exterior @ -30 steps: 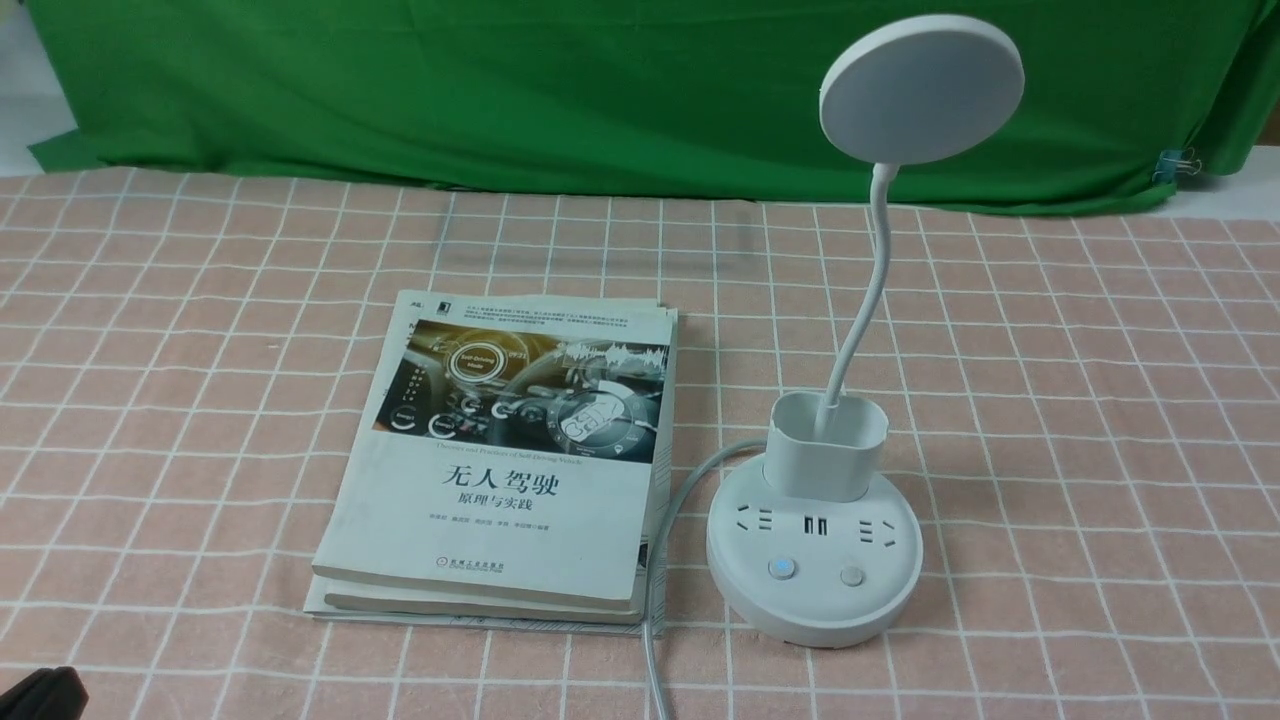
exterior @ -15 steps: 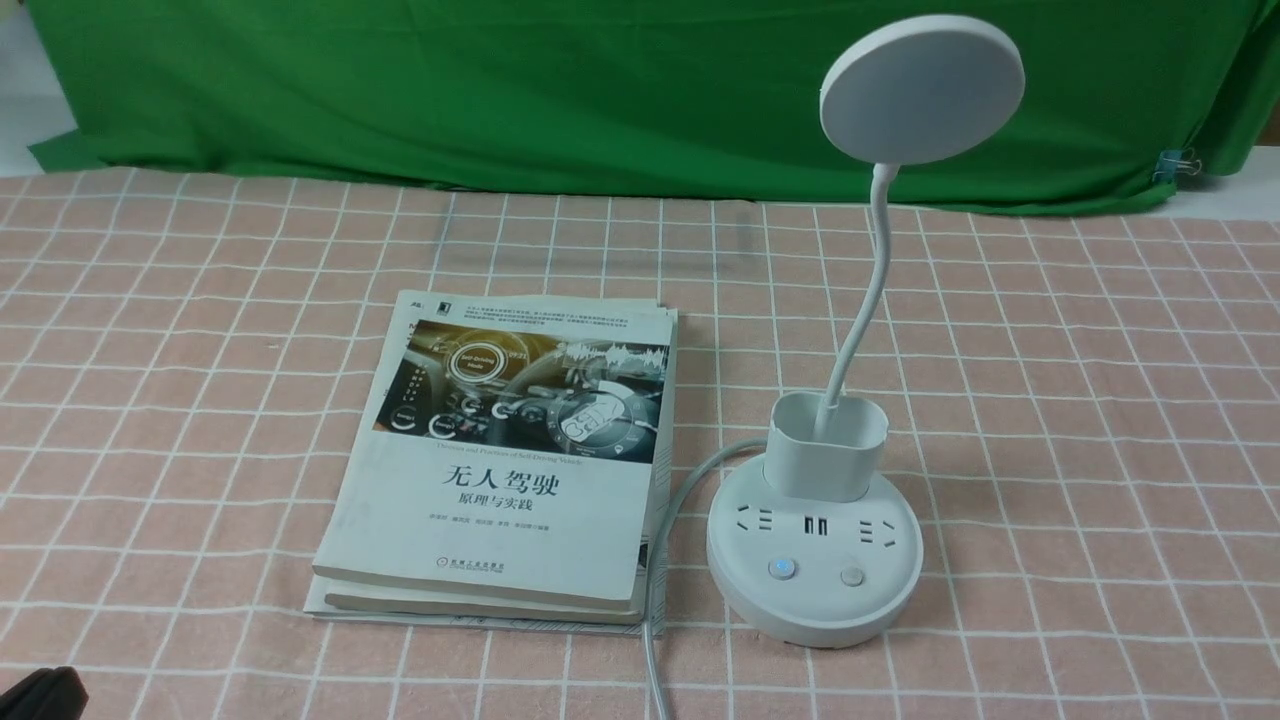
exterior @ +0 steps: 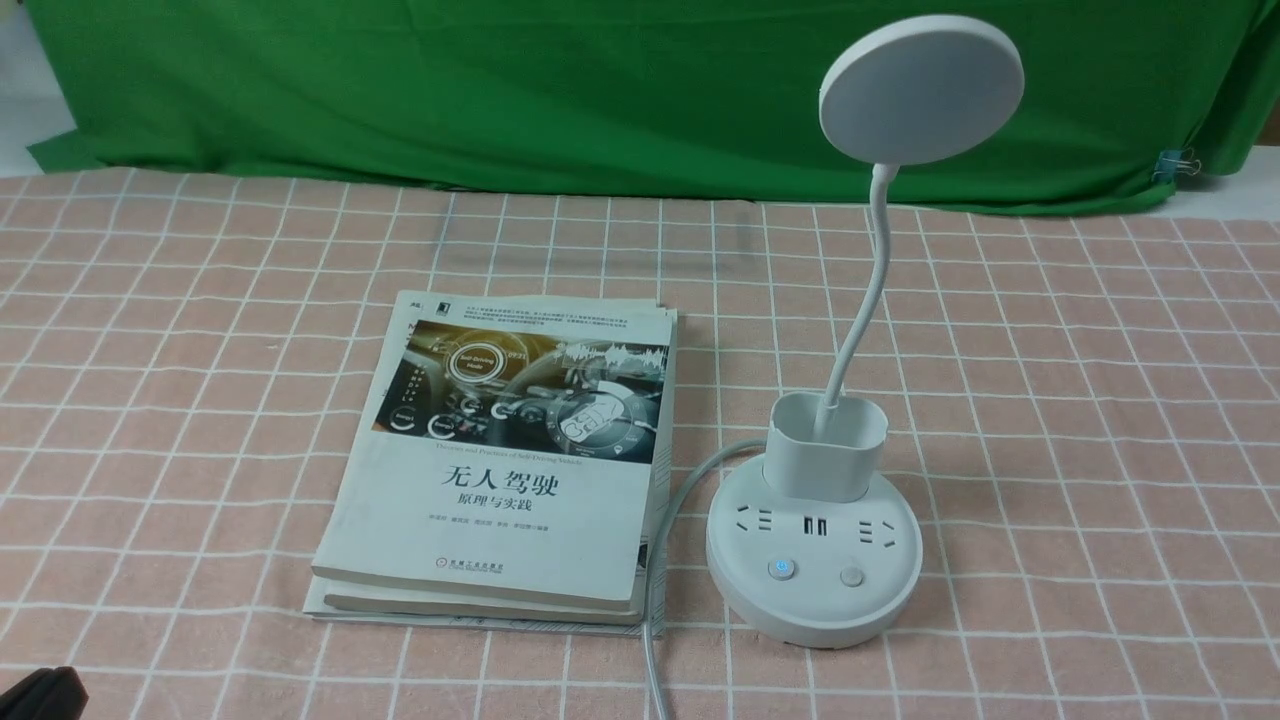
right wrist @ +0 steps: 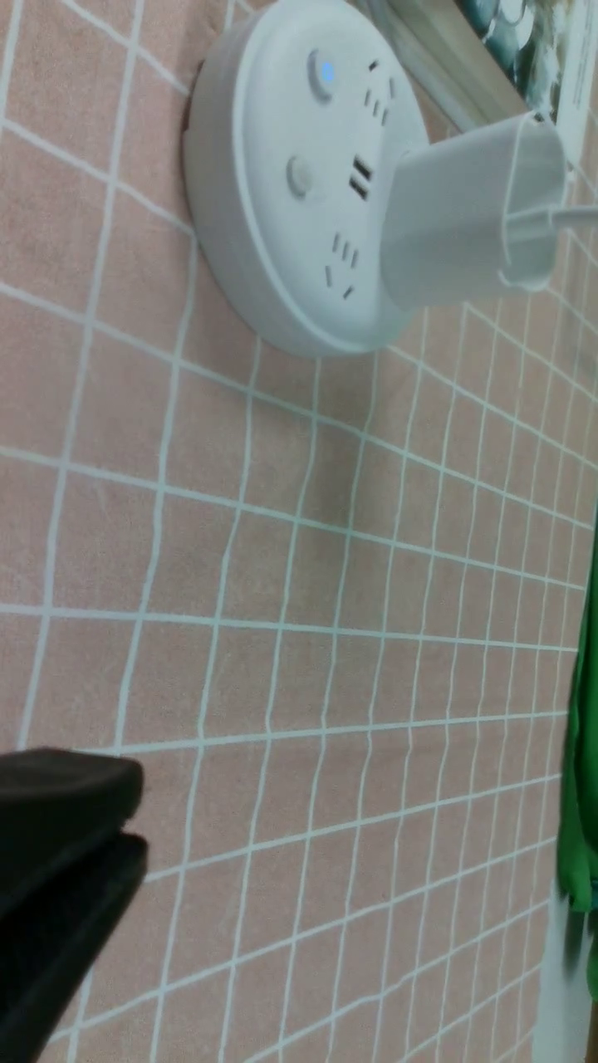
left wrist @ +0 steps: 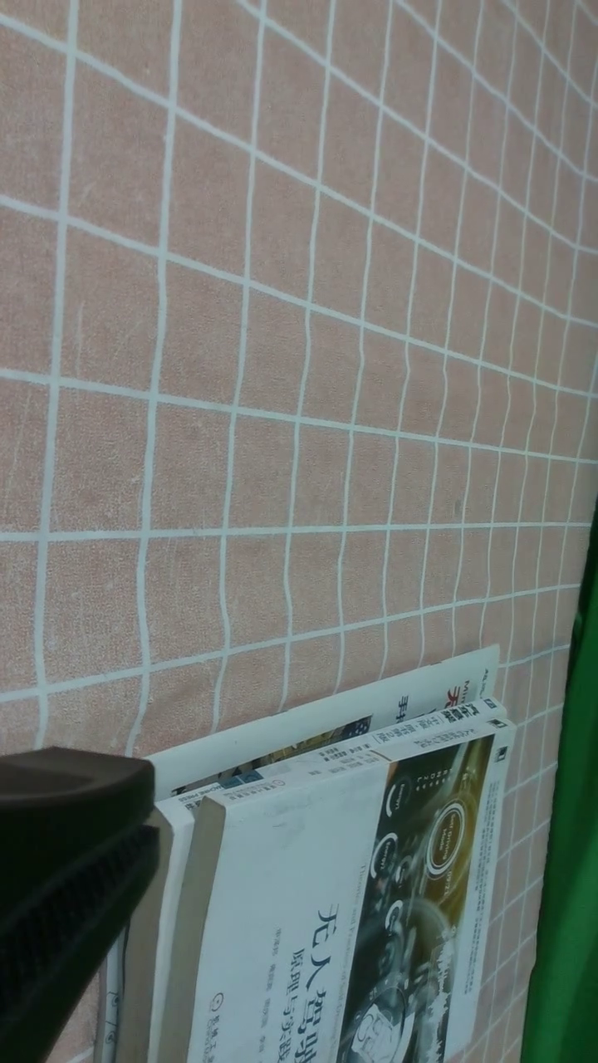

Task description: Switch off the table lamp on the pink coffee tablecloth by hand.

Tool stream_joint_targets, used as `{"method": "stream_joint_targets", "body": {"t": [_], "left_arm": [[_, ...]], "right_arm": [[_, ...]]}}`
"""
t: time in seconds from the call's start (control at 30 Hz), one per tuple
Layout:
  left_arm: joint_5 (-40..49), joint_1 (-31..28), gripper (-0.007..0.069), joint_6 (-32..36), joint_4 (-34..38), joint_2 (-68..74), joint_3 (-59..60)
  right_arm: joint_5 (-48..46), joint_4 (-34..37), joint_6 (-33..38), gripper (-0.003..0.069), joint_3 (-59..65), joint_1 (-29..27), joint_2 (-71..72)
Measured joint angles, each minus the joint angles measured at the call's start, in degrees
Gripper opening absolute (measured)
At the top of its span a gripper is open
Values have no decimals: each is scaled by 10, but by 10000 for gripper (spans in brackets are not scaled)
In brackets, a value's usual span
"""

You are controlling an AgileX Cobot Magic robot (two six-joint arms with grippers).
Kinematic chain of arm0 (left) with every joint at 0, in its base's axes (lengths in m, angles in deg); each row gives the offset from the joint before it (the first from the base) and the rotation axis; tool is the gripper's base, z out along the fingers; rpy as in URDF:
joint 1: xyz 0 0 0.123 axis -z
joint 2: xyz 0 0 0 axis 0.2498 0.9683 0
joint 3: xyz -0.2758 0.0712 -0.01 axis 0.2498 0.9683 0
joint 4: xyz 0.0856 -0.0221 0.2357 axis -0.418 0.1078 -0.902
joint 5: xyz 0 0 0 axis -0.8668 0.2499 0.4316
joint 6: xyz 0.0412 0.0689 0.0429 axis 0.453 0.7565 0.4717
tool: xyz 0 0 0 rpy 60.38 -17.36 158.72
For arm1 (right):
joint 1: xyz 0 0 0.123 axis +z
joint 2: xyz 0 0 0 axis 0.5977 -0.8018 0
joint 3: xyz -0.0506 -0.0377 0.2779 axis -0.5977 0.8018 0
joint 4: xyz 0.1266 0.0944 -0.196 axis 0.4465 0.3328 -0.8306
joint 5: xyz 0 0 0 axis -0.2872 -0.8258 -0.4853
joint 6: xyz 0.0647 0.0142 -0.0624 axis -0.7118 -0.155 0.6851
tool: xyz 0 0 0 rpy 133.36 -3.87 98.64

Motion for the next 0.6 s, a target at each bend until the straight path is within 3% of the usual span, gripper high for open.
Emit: {"method": "stream_joint_targets", "body": {"t": [0.6], "left_arm": [[0, 0, 6, 0, -1, 0, 0]], "right_arm": [[0, 0, 0, 153, 0, 0, 0]]}}
